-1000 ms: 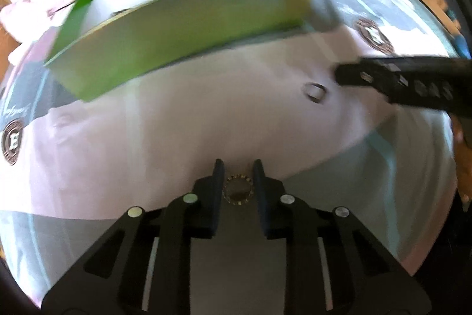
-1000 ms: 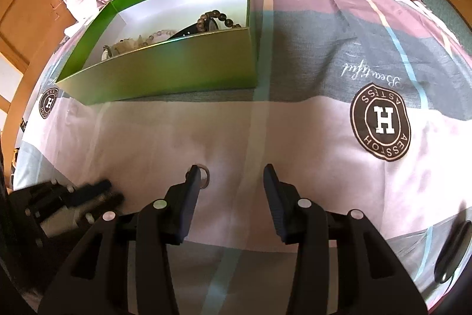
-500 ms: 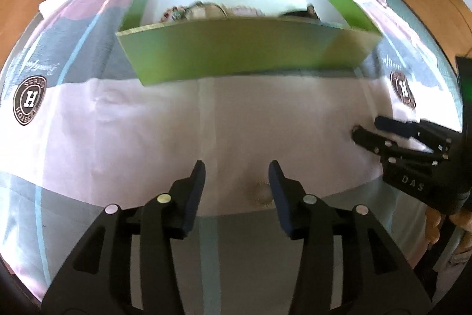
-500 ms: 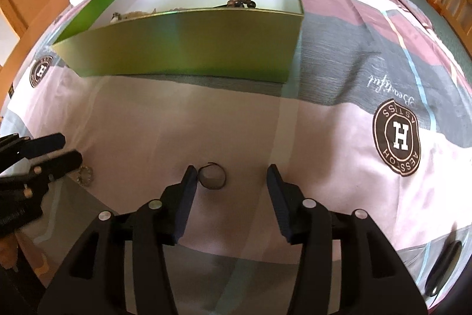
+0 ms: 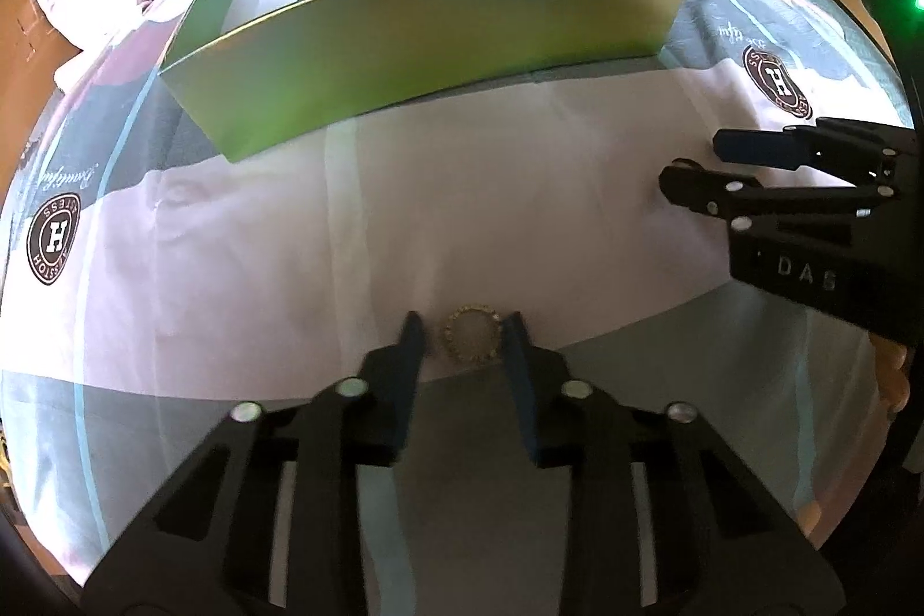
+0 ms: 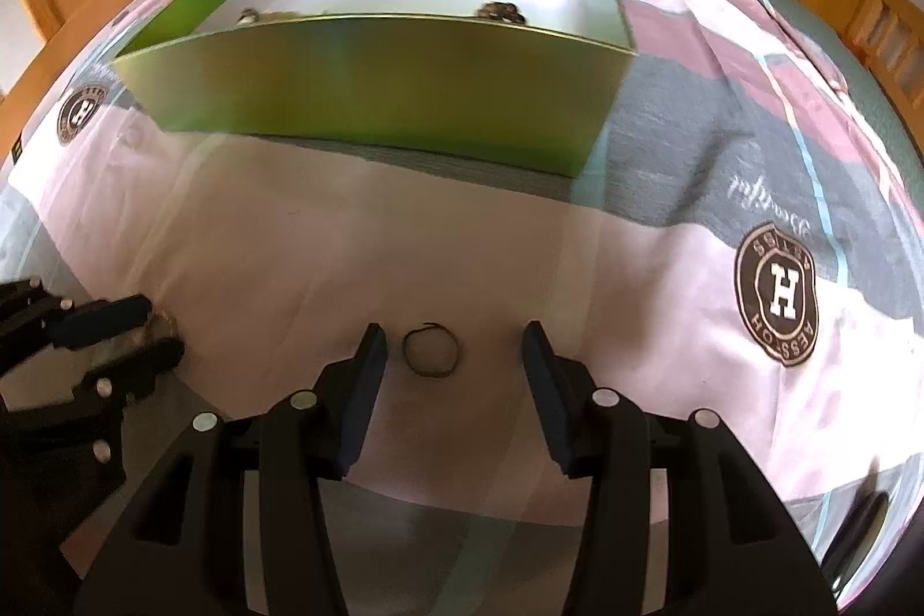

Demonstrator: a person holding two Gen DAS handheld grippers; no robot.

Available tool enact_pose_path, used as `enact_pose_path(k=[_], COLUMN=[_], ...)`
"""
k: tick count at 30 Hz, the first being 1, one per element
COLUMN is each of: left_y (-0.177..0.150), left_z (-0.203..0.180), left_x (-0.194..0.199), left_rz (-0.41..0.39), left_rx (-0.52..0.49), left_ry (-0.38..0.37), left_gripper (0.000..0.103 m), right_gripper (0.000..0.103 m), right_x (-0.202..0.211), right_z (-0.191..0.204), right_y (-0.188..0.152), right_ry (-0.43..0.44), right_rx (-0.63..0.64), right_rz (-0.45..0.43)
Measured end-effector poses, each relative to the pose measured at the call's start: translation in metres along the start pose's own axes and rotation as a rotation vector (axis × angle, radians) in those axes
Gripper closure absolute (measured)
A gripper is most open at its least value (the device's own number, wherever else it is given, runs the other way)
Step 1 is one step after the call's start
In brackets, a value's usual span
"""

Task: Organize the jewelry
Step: 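Close the left tool on the sparkly ring while the right tool grasps the dark ring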

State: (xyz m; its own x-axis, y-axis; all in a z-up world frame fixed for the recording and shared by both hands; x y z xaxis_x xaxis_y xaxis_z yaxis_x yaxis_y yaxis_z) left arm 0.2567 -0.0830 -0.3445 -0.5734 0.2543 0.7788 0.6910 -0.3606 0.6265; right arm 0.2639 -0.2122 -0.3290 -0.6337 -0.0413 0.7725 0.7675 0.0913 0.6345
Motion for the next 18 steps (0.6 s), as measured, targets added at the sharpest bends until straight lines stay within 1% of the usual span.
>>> enact_pose_path(k=[1,3,4,7,8,9,11,16,17,18], left_y=[0.0,0.0,0.0,0.0,0.0,-0.001,-0.001,0.0,0.0,0.001], left_z=[0.0,0.001,0.0,0.001,0.001,0.004,0.004,0.004,0.004,0.004], left_x=[0.0,-0.001,-0.001,0.0,0.0,0.001,0.001,-0.001,-0.001,-0.001], left_rz=[-0.002,-0.003,-0.004,-0.005,-0.004,-0.005,-0.005,-0.004,-0.004,-0.005], left_rx=[-0.003,-0.001,0.001,0.007,0.006,0.006,0.005,0.006,0.006,0.008], left_ry=[0.003,0.002,0.002,0.001,0.005,0.008,0.01,0.013,0.013,0.012], left_gripper=[0.079,0.079,0.079,0.078,0.073,0.071,0.071,0.071,0.071,0.072], right_gripper=[0.061,0.073,0.074,0.074,0.071,0.065,0.062,0.062,0.065,0.076], right_x=[0.0,0.0,0.0,-0.001,-0.001,0.0,-0.001,-0.001,-0.001,-0.001], right_z=[0.004,0.012,0.015,0.018,0.017,0.015,0.013,0.013,0.015,0.017], right_y=[0.001,0.001,0.001,0.001,0.001,0.001,0.001,0.002,0.002,0.002], right_ry=[0.003,0.016,0.019,0.014,0.015,0.013,0.006,0.027,0.033,0.039], right_rx=[0.017,0.052,0.062,0.082,0.078,0.071,0.055,0.029,0.033,0.04], right_rz=[-0.006,-0.017,-0.02,-0.024,-0.022,-0.019,-0.017,-0.03,-0.03,-0.03])
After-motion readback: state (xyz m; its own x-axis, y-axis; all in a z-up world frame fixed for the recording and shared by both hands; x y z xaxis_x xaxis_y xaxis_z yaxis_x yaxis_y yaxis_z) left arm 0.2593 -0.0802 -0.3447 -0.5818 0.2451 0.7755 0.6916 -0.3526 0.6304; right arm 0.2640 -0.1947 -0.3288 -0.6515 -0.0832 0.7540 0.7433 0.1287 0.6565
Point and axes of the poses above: each gripper's, at about its wrist camera, not at the fingertips, and x roughly against the way its jaws point, z to its left, y to its top, the point moved 9 cm from there along -x, roughly the way its jaws point, and after that the axes turned 14 degrees about -z, right-handed, at the moved point
